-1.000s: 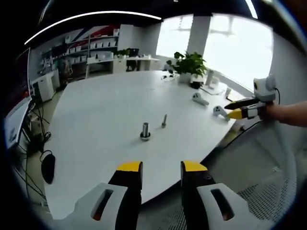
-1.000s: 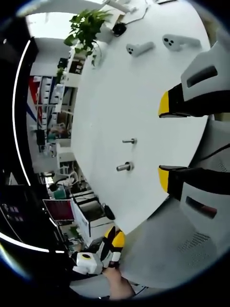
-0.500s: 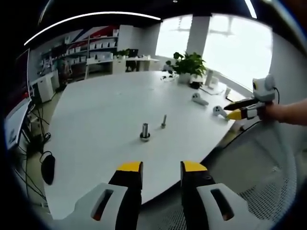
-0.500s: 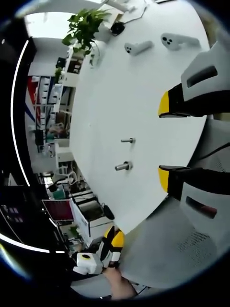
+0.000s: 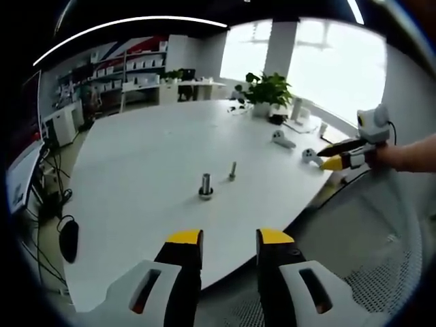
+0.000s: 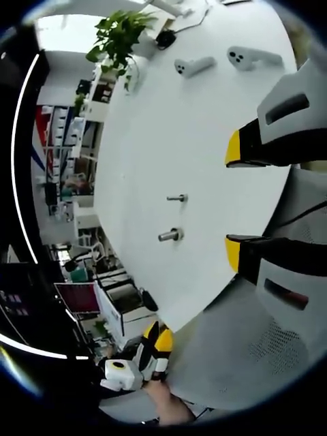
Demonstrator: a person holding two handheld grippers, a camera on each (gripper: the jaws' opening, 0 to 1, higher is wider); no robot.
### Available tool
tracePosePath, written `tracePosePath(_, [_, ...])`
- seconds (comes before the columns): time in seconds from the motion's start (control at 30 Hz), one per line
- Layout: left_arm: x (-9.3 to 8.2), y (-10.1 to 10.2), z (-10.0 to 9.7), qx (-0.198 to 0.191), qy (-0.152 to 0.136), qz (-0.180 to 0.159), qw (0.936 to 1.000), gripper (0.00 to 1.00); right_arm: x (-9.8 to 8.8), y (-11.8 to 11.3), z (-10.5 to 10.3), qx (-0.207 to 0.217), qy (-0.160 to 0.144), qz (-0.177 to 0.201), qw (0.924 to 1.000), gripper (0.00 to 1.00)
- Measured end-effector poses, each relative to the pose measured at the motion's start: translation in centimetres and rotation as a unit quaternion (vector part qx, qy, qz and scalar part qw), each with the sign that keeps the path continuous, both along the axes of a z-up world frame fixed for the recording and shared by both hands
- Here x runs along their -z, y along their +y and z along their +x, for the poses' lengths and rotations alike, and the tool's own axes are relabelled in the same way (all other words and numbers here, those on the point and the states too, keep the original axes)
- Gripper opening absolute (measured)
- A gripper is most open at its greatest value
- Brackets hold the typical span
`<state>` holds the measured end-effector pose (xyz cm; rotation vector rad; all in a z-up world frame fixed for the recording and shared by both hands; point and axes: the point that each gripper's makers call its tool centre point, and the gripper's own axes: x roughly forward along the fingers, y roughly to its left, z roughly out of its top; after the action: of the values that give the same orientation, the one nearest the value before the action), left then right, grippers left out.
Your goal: Place the washer onto the threaded stud by aligning its center hole with the stud, sliding it down to the base, and recovering from edge contact or off-axis alignment until the washer reaches the visible bottom stop.
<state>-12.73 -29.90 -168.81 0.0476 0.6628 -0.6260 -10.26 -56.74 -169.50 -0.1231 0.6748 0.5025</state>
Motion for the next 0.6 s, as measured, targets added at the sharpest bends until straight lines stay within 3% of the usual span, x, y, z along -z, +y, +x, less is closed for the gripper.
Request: tracePosePath(0.6, [0.49, 0.15, 0.16, -0.006, 0.011, 0.011, 0.9999, 0.28, -0.04, -0.17, -0.01, 0.001, -0.003, -0.006, 1.0000, 0.42])
